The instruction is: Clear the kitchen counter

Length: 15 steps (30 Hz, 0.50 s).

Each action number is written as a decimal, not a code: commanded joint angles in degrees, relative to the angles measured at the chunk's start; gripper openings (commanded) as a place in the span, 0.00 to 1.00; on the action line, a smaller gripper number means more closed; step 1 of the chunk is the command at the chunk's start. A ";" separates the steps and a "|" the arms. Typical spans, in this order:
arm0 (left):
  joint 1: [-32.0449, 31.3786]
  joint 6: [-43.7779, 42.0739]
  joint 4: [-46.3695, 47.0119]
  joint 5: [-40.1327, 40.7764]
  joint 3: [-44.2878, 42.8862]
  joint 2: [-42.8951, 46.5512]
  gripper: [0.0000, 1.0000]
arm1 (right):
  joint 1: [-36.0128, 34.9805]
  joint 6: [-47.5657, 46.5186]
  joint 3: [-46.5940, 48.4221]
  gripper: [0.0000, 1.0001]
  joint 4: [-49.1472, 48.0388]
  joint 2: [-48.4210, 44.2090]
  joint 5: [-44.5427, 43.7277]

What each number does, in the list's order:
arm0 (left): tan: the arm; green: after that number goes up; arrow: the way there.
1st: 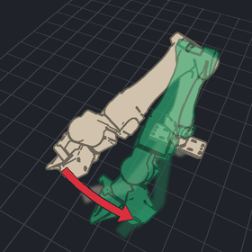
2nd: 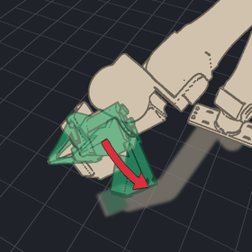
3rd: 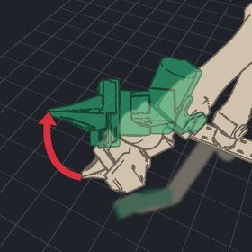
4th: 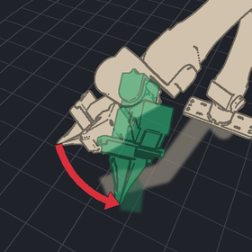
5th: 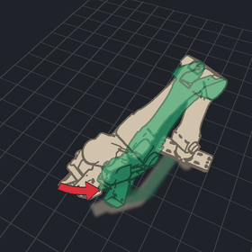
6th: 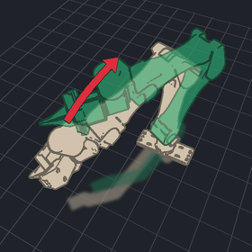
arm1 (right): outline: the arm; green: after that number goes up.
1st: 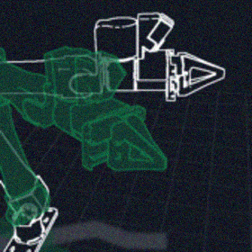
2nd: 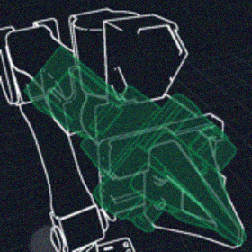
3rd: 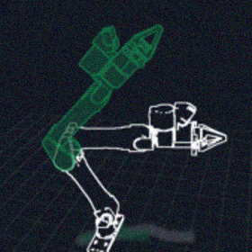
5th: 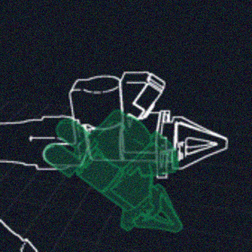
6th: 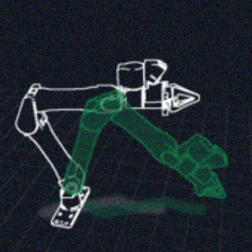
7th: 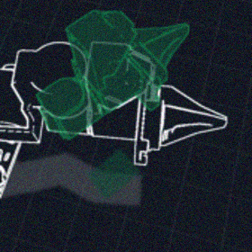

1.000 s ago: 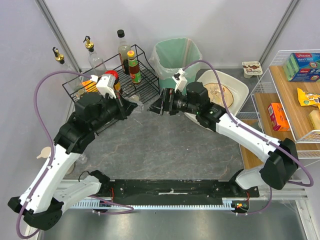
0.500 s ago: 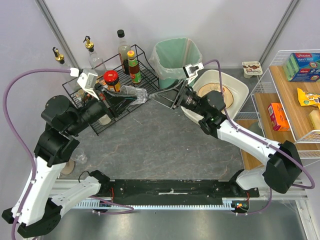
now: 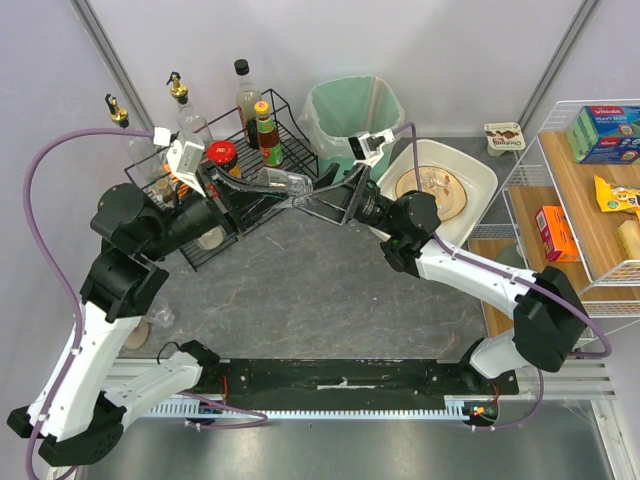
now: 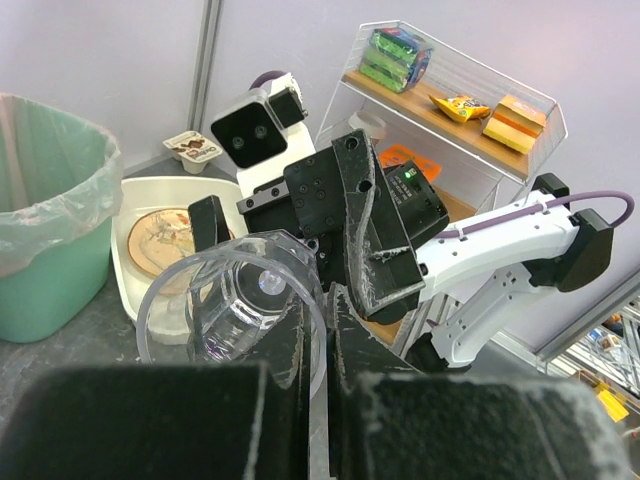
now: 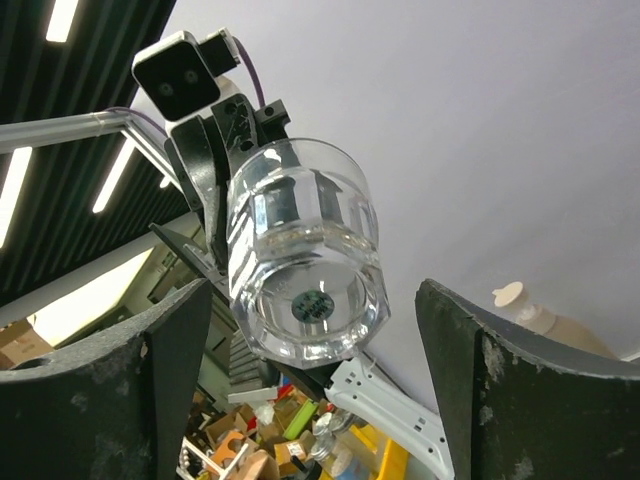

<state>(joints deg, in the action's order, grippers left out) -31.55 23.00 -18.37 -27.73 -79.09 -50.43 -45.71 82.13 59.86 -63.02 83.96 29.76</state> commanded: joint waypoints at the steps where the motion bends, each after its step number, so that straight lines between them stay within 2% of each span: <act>1: -0.09 2.13 3.96 -1.81 0.60 0.60 0.02 | -0.16 1.11 2.02 0.87 -5.54 -0.20 -1.45; 8: -0.09 1.34 2.73 -1.89 0.87 1.13 0.02 | -0.34 0.05 2.72 0.85 -4.04 -0.38 -2.86; 15: -0.09 0.20 0.18 -1.89 0.95 1.04 0.02 | -0.52 -2.41 2.90 0.64 2.64 -0.91 -4.09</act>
<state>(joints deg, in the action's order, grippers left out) -31.51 23.31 -18.37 -28.49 -77.97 -49.82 -45.91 82.00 60.64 -62.30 84.18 27.24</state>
